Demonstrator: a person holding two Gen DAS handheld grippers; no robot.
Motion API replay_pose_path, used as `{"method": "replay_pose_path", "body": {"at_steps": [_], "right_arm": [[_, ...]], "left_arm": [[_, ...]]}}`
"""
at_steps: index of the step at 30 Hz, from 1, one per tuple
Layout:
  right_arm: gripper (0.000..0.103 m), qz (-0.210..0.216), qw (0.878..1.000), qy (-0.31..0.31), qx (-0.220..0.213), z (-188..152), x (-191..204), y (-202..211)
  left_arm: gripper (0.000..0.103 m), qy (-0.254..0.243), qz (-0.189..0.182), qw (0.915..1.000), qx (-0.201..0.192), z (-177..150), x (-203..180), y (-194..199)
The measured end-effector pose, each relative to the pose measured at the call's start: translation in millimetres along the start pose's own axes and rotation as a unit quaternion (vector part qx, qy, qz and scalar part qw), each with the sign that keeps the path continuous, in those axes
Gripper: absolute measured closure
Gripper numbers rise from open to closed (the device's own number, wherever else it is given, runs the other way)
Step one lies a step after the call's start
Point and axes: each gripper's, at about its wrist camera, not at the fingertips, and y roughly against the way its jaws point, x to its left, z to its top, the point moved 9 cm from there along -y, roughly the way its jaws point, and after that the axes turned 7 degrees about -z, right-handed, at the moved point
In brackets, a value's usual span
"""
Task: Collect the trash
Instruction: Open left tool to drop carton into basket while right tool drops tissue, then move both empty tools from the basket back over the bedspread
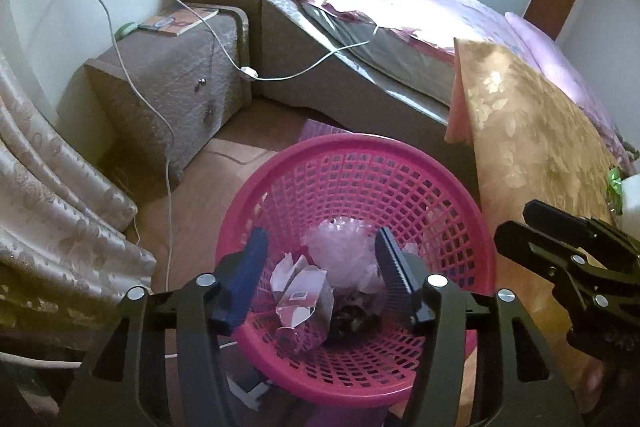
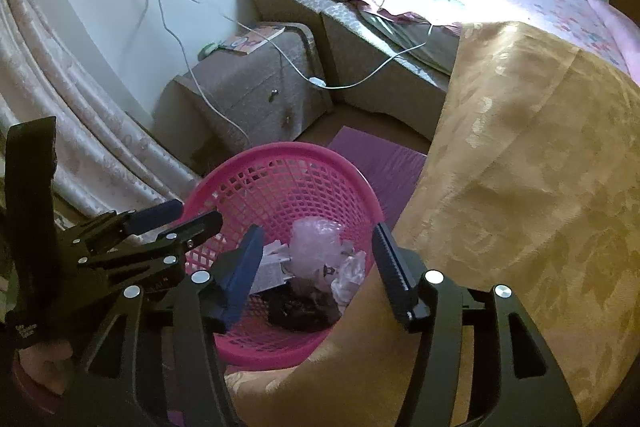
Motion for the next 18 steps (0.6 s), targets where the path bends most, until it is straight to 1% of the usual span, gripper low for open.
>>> {"method": "replay_pose_path", "body": {"at_steps": [2,5,9,12,18], "right_arm": [[0.048,-0.001,1.0,0.0,-0.004,-0.9,-0.1,3.2],[0.048,-0.002,1.0,0.002,-0.01,-2.1,-1.3,8.0],[0.046,-0.006,1.0,0.004,-0.022,-4.9,-3.5,18.6],[0.041,-0.016,0.999,-0.001,-0.032,-8.2,-10.8,28.4],[0.038,-0.027,0.998,-0.031,-0.051,-20.3,-35.4,50.6]], "left_arm": [[0.044,0.0,0.001,1.0,-0.003,0.9,-0.5,1.1],[0.037,-0.006,0.007,0.9999,-0.012,3.1,-1.3,4.4],[0.032,-0.014,0.013,0.9995,-0.025,6.0,-5.4,10.9],[0.029,-0.021,0.014,0.9992,-0.032,7.2,-11.1,15.2],[0.027,-0.043,0.009,0.998,-0.045,7.8,-29.6,22.4]]}}
